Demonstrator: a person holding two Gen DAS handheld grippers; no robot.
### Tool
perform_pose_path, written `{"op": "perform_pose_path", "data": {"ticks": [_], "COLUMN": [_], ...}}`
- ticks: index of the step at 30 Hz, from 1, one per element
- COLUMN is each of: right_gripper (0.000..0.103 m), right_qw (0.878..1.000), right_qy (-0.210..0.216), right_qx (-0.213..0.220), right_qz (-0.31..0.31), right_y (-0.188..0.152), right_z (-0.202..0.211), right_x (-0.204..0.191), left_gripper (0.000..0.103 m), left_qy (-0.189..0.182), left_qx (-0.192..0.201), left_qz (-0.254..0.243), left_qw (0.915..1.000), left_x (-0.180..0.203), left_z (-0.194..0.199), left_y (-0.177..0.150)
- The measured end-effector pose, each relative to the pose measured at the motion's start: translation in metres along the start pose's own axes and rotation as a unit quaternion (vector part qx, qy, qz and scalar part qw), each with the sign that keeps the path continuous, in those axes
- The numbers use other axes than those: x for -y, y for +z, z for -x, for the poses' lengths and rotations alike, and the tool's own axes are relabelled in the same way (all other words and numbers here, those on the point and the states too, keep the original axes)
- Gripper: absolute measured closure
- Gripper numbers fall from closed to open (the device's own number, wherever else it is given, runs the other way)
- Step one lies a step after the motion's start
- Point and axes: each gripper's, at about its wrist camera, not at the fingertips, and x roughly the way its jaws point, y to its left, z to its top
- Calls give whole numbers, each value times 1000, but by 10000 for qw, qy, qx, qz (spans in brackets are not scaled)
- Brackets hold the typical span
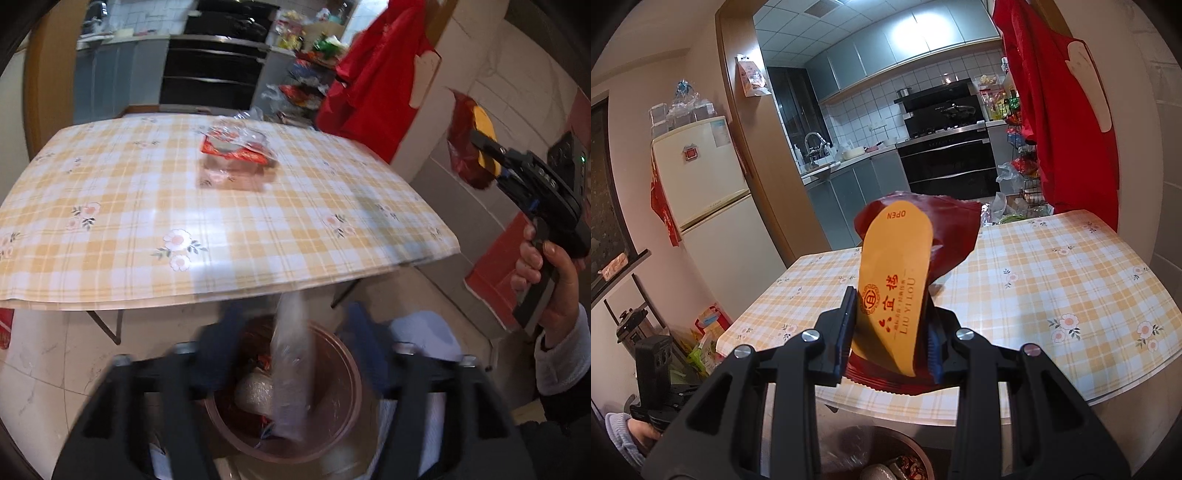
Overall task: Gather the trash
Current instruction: 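Carry the tray and red pastry bag over the brown bin and release both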
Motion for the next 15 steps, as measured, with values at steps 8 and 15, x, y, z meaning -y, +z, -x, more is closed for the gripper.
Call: {"op": "perform_pose_path", "data": {"ticks": [8,15], "right_gripper": [68,68], "right_qw": [9992,9971], "right_qy": [-1,123], "right_qx": [-178,-352], "right_qz": [354,666], "right_y": [-6,-11], "right_z": [0,2], "right_x": [-14,-28], "left_gripper": [18,6], "left_qy": [506,1212], "left_qx": [739,1374], "left_qz": [145,135], "left_qw": [9959,9830], "left_x": [-11,-16], "left_z": [40,79], "left_y": [19,33]}}
